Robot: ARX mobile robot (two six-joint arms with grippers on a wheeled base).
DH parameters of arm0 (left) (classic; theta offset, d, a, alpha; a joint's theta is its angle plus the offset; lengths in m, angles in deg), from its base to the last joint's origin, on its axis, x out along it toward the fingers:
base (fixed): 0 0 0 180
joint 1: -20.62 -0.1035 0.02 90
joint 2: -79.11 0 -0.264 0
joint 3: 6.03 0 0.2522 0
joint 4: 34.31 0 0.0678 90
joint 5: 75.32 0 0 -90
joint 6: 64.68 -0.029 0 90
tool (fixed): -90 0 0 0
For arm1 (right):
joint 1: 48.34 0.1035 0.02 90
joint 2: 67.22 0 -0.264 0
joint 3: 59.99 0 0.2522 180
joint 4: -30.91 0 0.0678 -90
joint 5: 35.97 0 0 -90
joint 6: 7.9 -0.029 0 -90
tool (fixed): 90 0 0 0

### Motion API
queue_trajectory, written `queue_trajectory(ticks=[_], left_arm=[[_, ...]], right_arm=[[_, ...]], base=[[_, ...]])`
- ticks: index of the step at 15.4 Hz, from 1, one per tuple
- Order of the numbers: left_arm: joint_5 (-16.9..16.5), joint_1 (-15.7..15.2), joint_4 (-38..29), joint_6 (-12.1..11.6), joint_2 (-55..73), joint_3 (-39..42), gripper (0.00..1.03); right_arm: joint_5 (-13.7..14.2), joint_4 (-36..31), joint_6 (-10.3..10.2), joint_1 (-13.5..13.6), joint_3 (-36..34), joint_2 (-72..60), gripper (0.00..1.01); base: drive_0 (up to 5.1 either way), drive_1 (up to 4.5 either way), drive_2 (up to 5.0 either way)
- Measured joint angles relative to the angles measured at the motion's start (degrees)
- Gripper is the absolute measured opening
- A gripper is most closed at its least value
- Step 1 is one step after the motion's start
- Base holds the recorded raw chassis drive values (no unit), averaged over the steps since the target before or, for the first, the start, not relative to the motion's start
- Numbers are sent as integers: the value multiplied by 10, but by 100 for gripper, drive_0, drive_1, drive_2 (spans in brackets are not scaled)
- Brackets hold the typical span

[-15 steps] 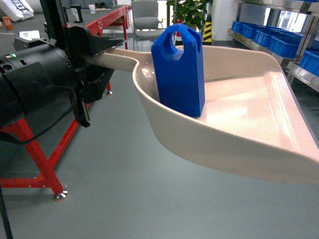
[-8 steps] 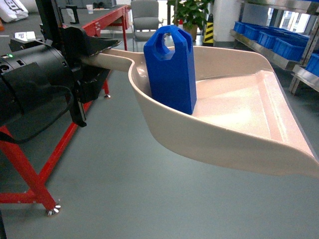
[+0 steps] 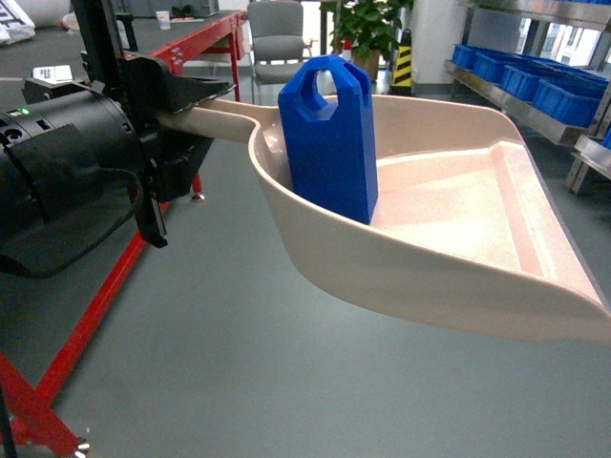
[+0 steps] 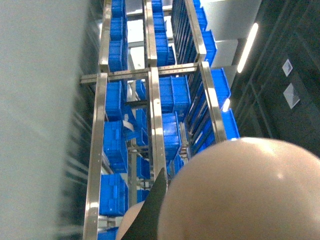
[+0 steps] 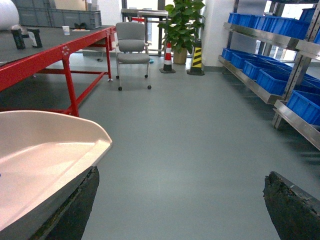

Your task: Place part in tray to right shelf

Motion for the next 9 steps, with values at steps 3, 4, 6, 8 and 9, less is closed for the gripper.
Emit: queue_trajectory(ticks=[3,4,6,8,9], left_arm=[[0,-1,-1,0,0,0,14],[1,-1,-4,0,0,0,14],[-1,-1,-3,0,0,0,14],[2,-1,-2,0,0,0,14],[2,-1,-2,0,0,0,14]], right_arm=[[0,-1,0,0,0,0,98],[0,0,0,0,0,0,98],[0,-2,0,0,0,0,98],[0,1,0,0,0,0,98],[0,1,0,0,0,0,98]], base=[[-9,422,-439],[-7,423,-438],[-6,424,-436],[-9,422,-439],[-11,420,-441]])
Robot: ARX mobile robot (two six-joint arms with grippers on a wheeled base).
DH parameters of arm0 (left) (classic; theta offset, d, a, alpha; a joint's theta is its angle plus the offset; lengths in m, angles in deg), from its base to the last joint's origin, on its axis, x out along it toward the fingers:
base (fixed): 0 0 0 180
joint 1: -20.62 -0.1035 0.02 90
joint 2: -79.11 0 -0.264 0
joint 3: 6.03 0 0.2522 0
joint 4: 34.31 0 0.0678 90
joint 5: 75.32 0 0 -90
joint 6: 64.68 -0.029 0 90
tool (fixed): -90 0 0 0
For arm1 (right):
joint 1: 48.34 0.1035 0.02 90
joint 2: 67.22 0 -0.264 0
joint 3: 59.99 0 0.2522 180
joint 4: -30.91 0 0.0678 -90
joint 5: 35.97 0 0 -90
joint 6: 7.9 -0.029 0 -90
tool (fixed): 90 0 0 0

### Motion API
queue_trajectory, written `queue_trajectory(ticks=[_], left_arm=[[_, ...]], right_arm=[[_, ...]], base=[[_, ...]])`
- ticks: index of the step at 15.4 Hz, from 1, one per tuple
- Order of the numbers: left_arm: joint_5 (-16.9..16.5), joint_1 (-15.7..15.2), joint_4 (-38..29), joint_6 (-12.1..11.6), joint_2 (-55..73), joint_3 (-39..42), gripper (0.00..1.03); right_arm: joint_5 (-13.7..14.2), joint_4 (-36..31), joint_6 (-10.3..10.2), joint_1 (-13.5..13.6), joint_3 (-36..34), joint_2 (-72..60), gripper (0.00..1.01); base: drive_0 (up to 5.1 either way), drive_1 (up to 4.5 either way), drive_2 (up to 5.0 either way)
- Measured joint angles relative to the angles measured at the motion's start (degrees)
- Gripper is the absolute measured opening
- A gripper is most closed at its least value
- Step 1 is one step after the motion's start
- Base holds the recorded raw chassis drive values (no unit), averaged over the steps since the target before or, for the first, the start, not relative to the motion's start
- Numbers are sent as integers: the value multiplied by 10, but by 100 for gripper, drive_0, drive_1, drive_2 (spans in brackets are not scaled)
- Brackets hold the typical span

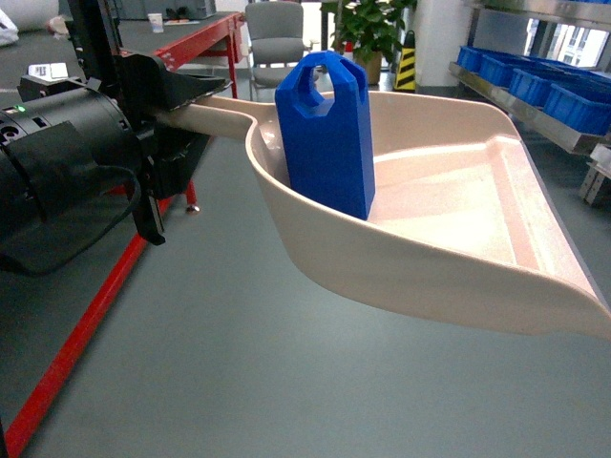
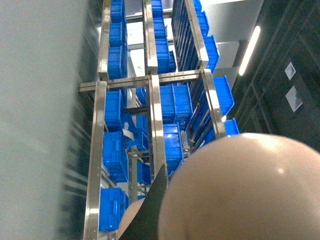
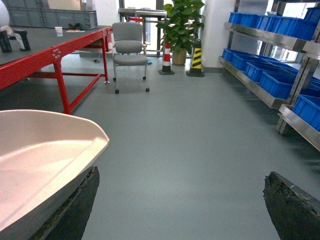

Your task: Place part in tray to right shelf

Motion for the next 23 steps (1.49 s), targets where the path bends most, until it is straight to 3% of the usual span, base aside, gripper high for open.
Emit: queue_trajectory(ticks=[23], left_arm=[[-2,0,-1,0,0,0,14]], right_arm=[[0,-2,0,0,0,-2,98]], base=[[-3,427,-434]])
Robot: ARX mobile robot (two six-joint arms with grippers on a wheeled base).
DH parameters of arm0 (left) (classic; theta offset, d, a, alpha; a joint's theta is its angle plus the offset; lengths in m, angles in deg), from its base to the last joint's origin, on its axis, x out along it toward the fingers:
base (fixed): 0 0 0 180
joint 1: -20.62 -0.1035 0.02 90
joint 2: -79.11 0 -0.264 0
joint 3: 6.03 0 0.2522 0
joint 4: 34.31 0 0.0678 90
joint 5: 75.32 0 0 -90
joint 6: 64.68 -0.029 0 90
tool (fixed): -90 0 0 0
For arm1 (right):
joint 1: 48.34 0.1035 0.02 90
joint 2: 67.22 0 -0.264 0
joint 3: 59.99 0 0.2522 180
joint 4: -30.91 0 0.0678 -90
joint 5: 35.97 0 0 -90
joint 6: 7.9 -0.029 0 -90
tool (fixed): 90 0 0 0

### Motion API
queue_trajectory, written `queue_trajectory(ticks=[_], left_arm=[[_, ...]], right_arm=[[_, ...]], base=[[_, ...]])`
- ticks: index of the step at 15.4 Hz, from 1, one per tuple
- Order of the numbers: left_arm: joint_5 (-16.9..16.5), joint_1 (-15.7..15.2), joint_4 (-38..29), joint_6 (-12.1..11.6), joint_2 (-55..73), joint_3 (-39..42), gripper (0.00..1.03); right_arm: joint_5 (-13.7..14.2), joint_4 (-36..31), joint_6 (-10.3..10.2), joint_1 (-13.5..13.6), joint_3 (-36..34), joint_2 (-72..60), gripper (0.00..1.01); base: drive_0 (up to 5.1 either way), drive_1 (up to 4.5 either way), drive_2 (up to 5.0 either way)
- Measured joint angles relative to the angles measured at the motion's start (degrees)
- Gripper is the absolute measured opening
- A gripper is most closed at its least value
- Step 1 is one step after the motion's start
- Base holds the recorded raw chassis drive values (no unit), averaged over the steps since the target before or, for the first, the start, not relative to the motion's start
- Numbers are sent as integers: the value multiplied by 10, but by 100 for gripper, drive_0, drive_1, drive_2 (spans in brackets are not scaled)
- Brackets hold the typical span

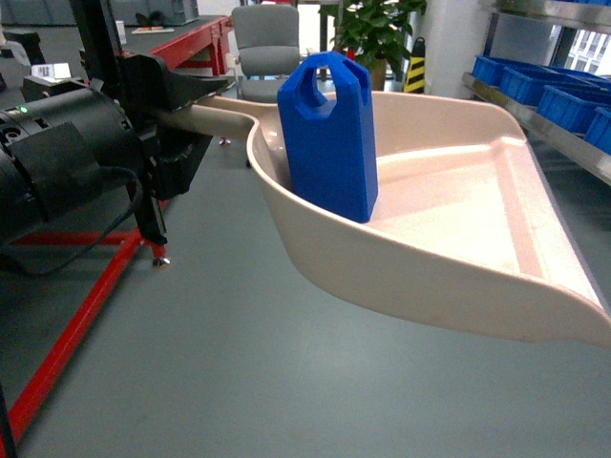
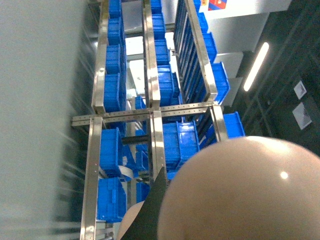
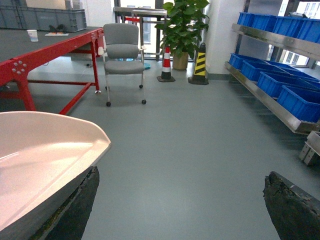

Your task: Place part in tray to right shelf

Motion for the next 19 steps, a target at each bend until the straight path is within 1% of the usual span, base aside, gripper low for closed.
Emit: queue_trajectory(ticks=[19], left_arm=[[0,0,0,0,1,0,14]], right_arm=[[0,0,0,0,0,-1,98]], base=[[-4,426,-435]])
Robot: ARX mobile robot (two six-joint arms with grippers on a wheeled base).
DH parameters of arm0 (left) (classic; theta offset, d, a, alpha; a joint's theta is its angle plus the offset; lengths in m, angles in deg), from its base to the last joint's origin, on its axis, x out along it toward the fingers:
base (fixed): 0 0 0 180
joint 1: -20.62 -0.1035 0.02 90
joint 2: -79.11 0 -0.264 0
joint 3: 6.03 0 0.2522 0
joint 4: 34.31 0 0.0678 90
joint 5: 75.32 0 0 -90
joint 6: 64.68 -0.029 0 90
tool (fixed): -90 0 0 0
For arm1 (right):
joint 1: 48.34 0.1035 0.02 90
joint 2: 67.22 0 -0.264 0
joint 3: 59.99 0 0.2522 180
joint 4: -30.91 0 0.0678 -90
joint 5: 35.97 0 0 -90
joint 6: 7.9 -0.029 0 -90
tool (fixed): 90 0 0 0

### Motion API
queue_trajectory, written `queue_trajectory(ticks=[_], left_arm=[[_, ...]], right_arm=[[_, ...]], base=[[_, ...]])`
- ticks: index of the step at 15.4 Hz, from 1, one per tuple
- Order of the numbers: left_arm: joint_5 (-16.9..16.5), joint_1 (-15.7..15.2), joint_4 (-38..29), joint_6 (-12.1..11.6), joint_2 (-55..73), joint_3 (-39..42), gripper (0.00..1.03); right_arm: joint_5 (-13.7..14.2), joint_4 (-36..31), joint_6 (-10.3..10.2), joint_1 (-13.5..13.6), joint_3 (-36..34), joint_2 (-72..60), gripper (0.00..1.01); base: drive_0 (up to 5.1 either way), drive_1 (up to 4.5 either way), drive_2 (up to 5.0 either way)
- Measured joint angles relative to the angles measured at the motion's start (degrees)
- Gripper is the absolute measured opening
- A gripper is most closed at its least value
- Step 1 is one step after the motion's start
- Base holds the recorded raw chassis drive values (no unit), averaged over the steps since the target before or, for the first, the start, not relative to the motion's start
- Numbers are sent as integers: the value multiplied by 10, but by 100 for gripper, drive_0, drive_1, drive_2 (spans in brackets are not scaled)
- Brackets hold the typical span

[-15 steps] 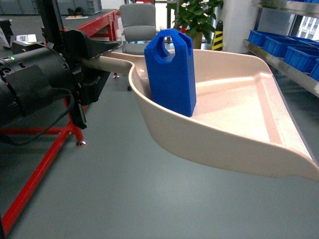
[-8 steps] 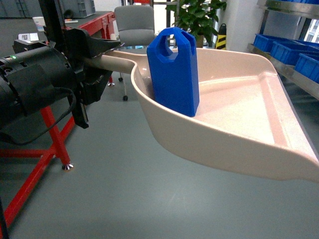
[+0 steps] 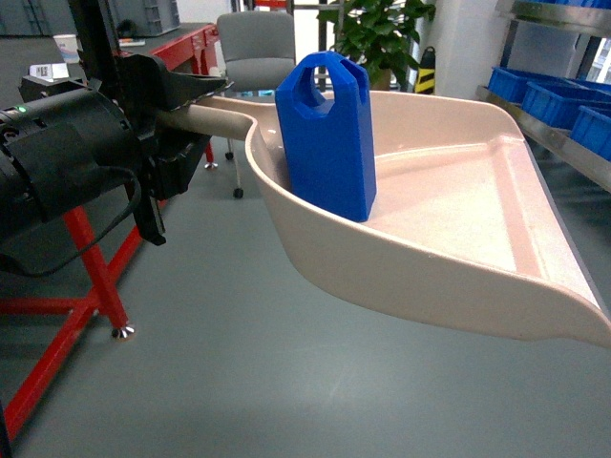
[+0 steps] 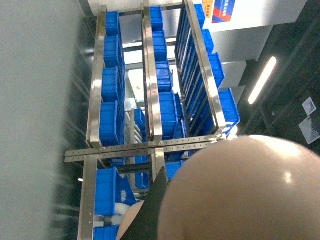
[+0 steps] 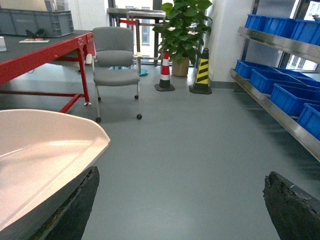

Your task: Place part in tray to right shelf

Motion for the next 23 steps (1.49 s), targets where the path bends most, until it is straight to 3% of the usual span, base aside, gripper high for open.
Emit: queue_trajectory(ticks=[12,23], left_arm=[[0,0,1,0,0,0,14],[1,0,0,0,1,-1,14]], right_arm=[[0,0,0,0,0,0,98],[-1,0,0,0,0,0,98]], base=[[1,432,-429],[-156,-156,-156]])
